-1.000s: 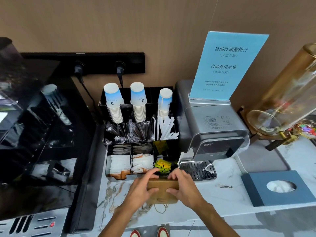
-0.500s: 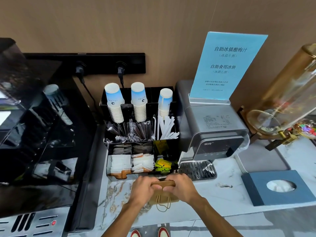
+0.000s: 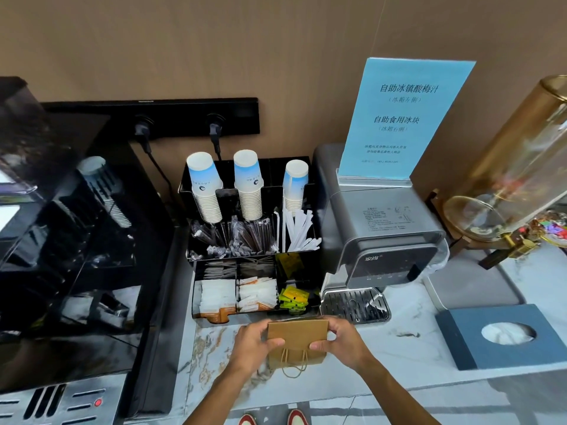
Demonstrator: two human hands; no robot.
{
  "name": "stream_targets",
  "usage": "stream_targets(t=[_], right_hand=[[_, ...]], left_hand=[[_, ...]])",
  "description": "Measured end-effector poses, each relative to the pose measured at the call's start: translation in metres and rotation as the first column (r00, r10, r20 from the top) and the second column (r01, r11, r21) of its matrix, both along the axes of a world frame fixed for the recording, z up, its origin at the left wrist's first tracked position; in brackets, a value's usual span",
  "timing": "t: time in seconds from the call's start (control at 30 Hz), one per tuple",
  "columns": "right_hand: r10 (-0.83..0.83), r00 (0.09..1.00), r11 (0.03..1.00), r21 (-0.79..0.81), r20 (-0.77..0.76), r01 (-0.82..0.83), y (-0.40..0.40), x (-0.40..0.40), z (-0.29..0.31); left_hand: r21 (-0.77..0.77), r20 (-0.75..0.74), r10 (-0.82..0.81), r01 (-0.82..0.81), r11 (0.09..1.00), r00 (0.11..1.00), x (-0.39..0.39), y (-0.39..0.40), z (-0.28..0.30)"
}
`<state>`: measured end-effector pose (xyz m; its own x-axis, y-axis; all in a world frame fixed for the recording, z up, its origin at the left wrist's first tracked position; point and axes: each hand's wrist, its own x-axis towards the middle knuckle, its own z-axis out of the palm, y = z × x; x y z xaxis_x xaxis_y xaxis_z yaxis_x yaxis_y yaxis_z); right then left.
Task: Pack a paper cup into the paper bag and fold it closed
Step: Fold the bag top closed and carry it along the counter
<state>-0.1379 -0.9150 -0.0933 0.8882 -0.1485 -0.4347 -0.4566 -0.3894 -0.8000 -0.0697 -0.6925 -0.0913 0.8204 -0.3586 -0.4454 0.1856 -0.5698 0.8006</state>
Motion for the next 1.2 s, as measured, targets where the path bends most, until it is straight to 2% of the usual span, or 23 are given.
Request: stream_targets(t=[0.17, 0.4, 0.73, 0.83, 0.97, 1.2], right_hand=[[0.022, 0.999, 1.000, -0.014, -0.038, -0.022, -0.002, 0.002, -0.006], [-0.034, 0.997, 0.999, -0.040, -0.076, 0.031, 0.004, 0.001, -0.009], [-0.136, 0.990, 0.988, -0.085, -0.047, 0.132, 0.009, -0.002, -0.006], [-0.145, 0.989, 0.985, -0.096, 0.015, 0.146, 0.009, 0.000, 0.006], [-0.146, 0.982, 0.988, -0.034, 0.124, 0.151, 0.012, 0.008, 0.034], [-0.167, 0.975, 0.984, 0.095, 0.149, 0.154, 0.017, 0.023, 0.086]], left_hand=[[-0.051, -0.083, 0.029, -0.034, 0.998, 0.996, -0.004, 0.003, -0.007], [-0.049, -0.095, 0.086, -0.091, 0.995, 0.992, -0.002, -0.002, -0.007], [-0.070, -0.121, 0.153, -0.163, 0.984, 0.981, 0.001, -0.006, 0.003], [-0.098, -0.129, 0.163, -0.176, 0.979, 0.978, 0.004, -0.005, 0.016], [-0.157, -0.125, 0.176, -0.195, 0.968, 0.976, 0.015, -0.001, 0.039], [-0.295, -0.096, 0.118, -0.141, 0.945, 0.988, 0.041, 0.007, 0.091]])
